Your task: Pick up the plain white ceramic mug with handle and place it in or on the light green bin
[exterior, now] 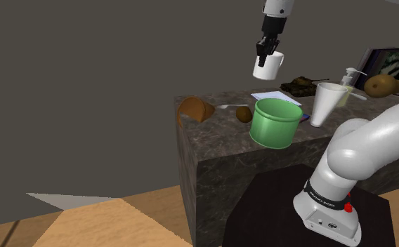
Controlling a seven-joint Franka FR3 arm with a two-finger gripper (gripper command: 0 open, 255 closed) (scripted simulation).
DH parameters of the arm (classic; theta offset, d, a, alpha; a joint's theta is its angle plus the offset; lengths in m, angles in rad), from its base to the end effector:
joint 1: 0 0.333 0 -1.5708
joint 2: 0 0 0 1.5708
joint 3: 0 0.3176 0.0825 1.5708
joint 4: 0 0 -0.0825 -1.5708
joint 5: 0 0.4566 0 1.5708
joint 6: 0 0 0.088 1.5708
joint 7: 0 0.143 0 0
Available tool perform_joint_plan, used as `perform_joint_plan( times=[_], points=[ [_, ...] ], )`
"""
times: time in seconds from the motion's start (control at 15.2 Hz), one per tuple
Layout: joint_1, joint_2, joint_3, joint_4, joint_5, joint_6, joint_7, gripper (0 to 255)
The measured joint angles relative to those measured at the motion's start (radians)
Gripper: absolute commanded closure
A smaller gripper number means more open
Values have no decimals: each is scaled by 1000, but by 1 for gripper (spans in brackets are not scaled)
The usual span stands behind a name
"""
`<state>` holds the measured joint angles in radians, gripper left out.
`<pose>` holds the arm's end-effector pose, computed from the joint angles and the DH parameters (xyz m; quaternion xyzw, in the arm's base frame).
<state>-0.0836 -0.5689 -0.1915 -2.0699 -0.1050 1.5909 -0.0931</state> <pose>0.4267 -0.1526 0.6186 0.9960 -0.0792 0.0398 0.0080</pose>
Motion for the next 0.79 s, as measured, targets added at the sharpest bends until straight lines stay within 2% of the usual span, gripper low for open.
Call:
perform_joint_plan(
  times=[0.53, 0.79],
  points=[
    [-14, -297, 78, -167, 10, -134, 63, 255],
    [-15, -351, 94, -220, 16, -138, 77, 255]
  ],
)
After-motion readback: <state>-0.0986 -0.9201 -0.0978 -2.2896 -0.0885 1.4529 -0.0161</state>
